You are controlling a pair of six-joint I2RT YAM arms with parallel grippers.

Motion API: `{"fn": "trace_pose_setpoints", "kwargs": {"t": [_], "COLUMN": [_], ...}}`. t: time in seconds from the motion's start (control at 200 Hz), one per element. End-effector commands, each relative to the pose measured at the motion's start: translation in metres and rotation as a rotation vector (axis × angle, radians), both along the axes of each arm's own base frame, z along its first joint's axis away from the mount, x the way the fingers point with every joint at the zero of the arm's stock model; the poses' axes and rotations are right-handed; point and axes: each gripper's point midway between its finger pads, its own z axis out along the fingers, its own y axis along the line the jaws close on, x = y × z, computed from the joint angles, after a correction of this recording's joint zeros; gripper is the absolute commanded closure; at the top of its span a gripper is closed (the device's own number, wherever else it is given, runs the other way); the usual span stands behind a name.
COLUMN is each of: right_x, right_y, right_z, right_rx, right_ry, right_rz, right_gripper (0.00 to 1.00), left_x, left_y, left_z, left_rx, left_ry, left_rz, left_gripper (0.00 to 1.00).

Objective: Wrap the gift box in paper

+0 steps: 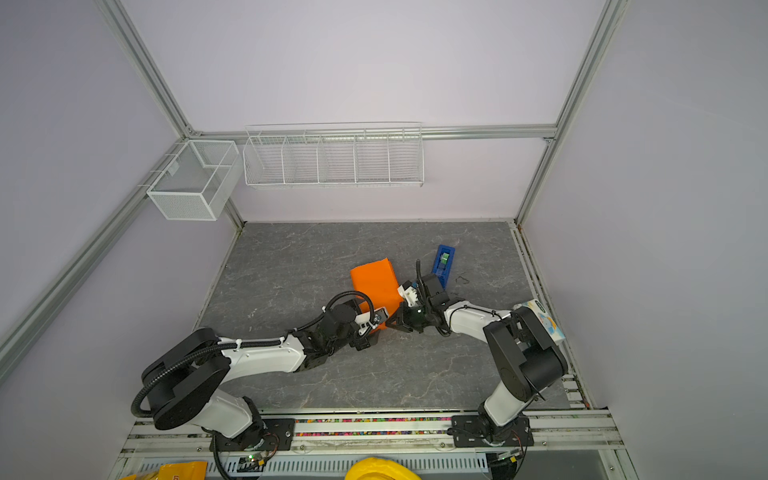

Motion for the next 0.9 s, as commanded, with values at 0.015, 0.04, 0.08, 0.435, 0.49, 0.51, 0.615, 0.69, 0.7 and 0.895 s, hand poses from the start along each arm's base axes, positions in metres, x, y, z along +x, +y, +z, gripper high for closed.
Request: {"fn": "trace_pose_setpoints", "kwargs": {"t": [0.015,0.04,0.08,0.435,0.49,0.51,0.615,0.69,0.7,0.895], "right_x": [-0.003,-0.003,-0.003,-0.004,-0.004,-0.004,-0.005,-0.007,-0.007,-0.011], "right_y": [-0.001,-0.001,-0.002,-0.002,-0.004,-0.005,-0.017,-0.027,-0.029,-0.045], "right_z": [-0.004,-0.004,-0.004,-0.005,-0.006,-0.006,-0.01,-0.013,-0.013,-0.003], "right_rx": [-0.021,-0.022,-0.022,-0.026,-0.039,-0.045,-0.122,-0.176,-0.182,-0.242], "right_ry": [0.017,0.019,0.02,0.022,0.021,0.018,0.006,-0.002,-0.002,-0.038], "right_rz": [0.005,0.003,0.004,0.005,0.0,-0.001,-0.035,-0.057,-0.061,-0.106], "right_gripper": [0.93,0.93,0.93,0.92,0.88,0.85,0.75,0.71,0.71,0.7], "left_x": [0.004,0.007,0.01,0.026,0.027,0.026,0.026,0.027,0.027,0.027], "left_y": [-0.009,-0.008,-0.008,-0.003,-0.003,-0.003,-0.002,-0.001,-0.001,0.0], "left_z": [0.005,0.005,0.006,0.009,0.01,0.01,0.009,0.008,0.008,0.006], "left_rx": [-0.026,-0.026,-0.03,-0.038,-0.039,-0.038,-0.034,-0.024,-0.023,-0.017], "left_ry": [-0.059,-0.069,-0.084,-0.126,-0.125,-0.124,-0.121,-0.119,-0.119,-0.115], "left_rz": [0.002,0.016,0.037,0.138,0.14,0.139,0.143,0.147,0.148,0.152], "left_gripper": [0.0,0.0,0.0,0.04,0.05,0.05,0.05,0.06,0.06,0.06]}}
